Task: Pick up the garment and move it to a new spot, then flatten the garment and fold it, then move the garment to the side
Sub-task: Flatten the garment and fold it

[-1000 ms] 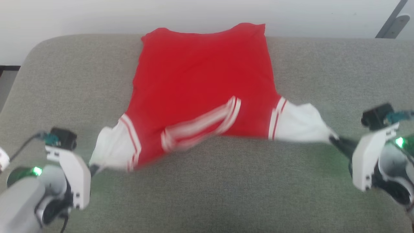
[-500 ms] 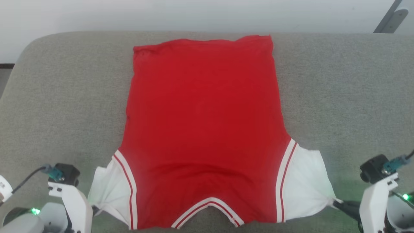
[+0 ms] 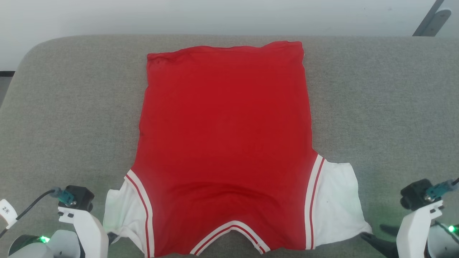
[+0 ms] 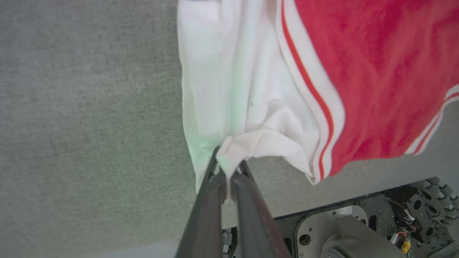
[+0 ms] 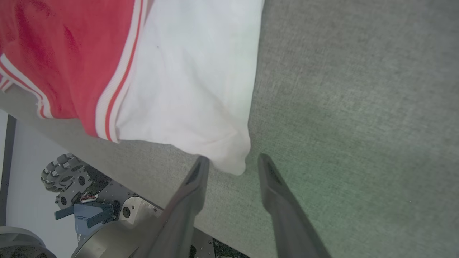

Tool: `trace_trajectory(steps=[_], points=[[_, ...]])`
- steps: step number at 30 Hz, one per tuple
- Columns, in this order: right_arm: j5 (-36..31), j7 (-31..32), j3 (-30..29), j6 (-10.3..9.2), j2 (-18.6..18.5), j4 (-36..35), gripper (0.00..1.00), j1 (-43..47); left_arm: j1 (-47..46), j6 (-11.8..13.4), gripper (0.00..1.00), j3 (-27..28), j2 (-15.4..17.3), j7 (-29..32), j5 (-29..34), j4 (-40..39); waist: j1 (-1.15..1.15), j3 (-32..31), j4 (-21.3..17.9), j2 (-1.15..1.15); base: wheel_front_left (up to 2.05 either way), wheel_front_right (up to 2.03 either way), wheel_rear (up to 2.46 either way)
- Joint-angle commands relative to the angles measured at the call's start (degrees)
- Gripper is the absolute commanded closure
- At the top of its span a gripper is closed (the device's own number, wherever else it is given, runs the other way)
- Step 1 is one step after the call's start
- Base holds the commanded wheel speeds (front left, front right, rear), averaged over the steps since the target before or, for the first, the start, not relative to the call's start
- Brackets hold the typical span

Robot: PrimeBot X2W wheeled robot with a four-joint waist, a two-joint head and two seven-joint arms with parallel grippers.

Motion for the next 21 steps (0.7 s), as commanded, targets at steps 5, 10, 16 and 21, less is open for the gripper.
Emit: trace_trajectory(steps=[5, 10, 16, 21], points=[[-2.0, 0.9, -2.6, 0.01, 1.8, -2.9, 0.0, -1.3, 0.5, 0.6, 1.0, 0.2, -0.1, -0.4, 0.2, -0.9, 0.0, 0.2, 0.1, 0.0, 0.0, 0.0, 0.0], [-4.9, -0.3, -5.9, 0.01, 3.4, -5.4, 0.0, -5.5, -0.5, 0.6, 1.0, 0.1, -0.7, -0.5, 0.7, -1.7, 0.0, 0.9, 0.6, 0.0, 0.0, 0.0, 0.0], [-11.1, -5.6, -8.4, 0.01, 7.5, -1.9, 0.0, -18.9, -3.4, 0.1, 1.0, -0.1, -2.3, 0.2, 2.1, -2.5, 0.0, 3.2, 2.6, 0.0, 0.0, 0.0, 0.0], [-14.0, -9.1, -7.2, 0.01, 8.7, 5.3, 0.0, -30.3, -6.2, -0.7, 1.0, -0.6, -4.5, 0.4, 3.4, -2.6, 0.0, 5.7, 5.2, 0.0, 0.0, 0.0, 0.0]])
